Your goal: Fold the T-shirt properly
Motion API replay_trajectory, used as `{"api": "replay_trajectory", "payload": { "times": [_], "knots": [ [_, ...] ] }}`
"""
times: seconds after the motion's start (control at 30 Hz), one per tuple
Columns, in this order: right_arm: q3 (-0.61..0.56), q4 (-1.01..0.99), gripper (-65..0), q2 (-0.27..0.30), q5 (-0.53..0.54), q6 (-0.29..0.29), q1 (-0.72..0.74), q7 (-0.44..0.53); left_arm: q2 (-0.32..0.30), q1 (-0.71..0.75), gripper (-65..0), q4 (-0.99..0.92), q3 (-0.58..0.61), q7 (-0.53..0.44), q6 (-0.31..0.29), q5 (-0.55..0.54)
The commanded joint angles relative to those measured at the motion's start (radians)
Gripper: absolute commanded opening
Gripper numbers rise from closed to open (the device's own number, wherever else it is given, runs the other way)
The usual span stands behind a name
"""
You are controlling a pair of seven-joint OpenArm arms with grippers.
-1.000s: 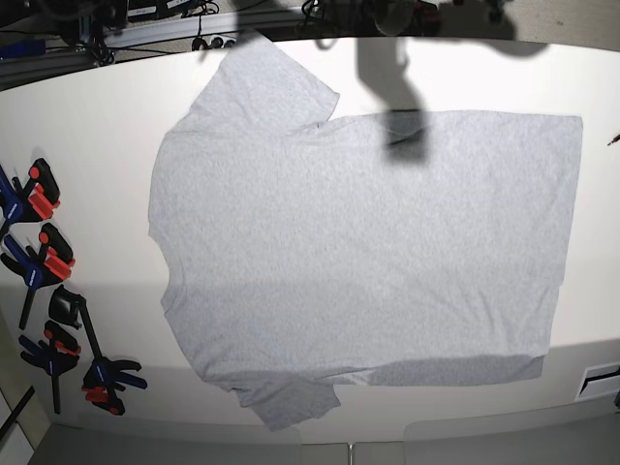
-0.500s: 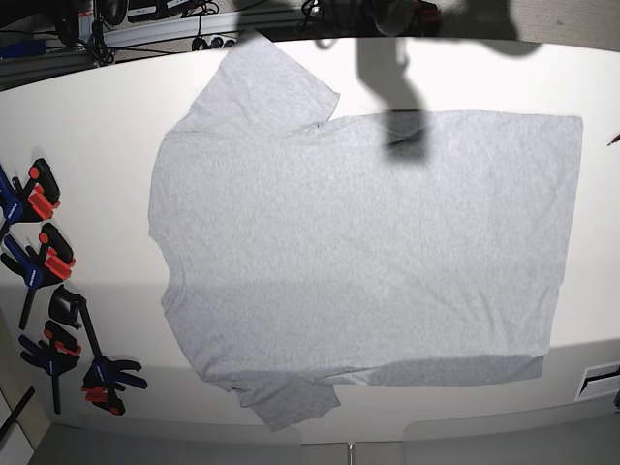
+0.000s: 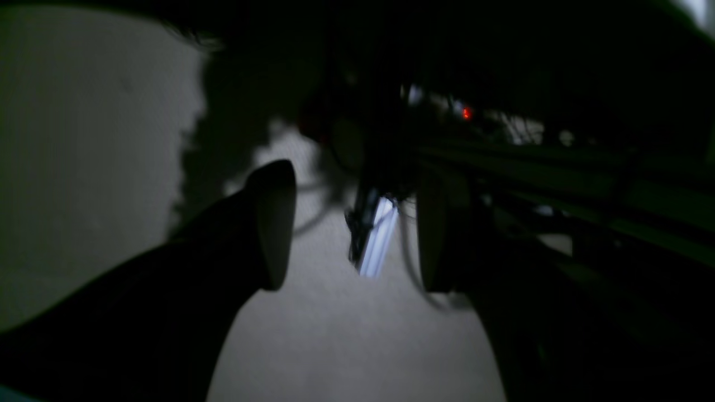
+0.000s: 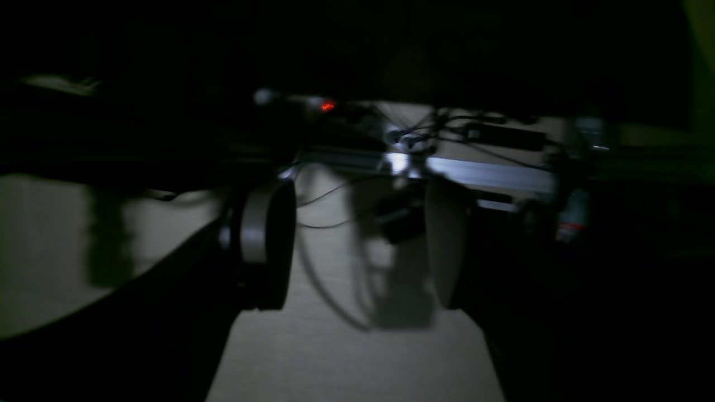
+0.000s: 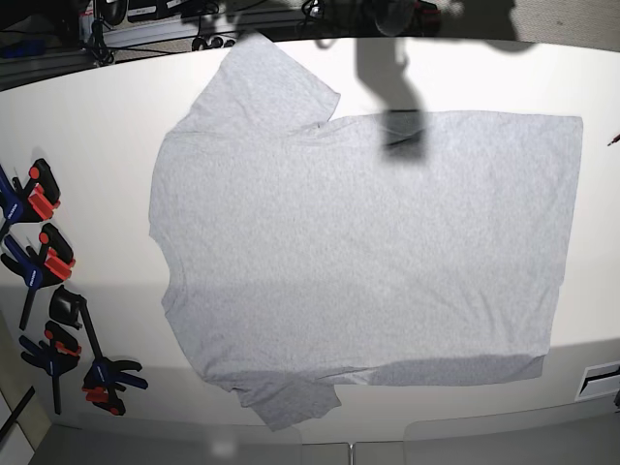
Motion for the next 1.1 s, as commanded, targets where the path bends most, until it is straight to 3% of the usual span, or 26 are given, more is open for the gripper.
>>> {"api": "replay_trajectory", "payload": {
  "times": [0.0, 0.1, 0.27, 0.43, 0.6, 0.67, 0.77, 0.9, 1.07],
  "knots": [
    [0.015, 0.035, -30.8, 0.005, 0.008, 0.011, -0.017, 0.024, -0.004, 0.023, -33.5, 0.048, -0.021, 0.023, -0.008, -0.023],
    [0.029, 0.105, -30.8, 0.005, 0.008, 0.011, -0.017, 0.024, -0.004, 0.023, -33.5, 0.166, -0.066, 0.134, -0.009, -0.063],
    [0.032, 0.241, -30.7, -0.001, 0.000, 0.013, -0.017, 0.023, -0.004, 0.016, -33.5, 0.348, -0.123, 0.168, -0.010, -0.058],
    [0.032, 0.388, -30.8, -0.032, -0.127, 0.018, 0.010, -0.027, -0.004, -0.029, -33.4, 0.492, -0.129, 0.296, -0.012, -0.058],
    [0.032, 0.489, -30.7, -0.024, -0.259, 0.022, 0.056, -0.063, -0.005, -0.080, -33.4, 0.492, -0.128, 0.278, -0.023, -0.046],
    [0.032, 0.523, -30.8, -0.017, -0.296, 0.052, 0.082, -0.103, -0.004, -0.109, -33.4, 0.492, -0.128, 0.280, -0.023, -0.020],
    [0.032, 0.563, -30.8, -0.018, -0.297, 0.144, 0.123, -0.150, -0.004, -0.151, -33.4, 0.492, -0.128, 0.278, -0.023, 0.040],
    [0.032, 0.563, -30.8, -0.014, -0.327, 0.240, 0.187, -0.161, -0.005, -0.216, -33.4, 0.492, -0.128, 0.276, -0.043, 0.220],
    [0.032, 0.563, -30.8, 0.006, -0.418, 0.277, 0.243, -0.176, -0.024, -0.303, -33.4, 0.492, -0.128, 0.233, -0.215, 0.447]
  ]
}}
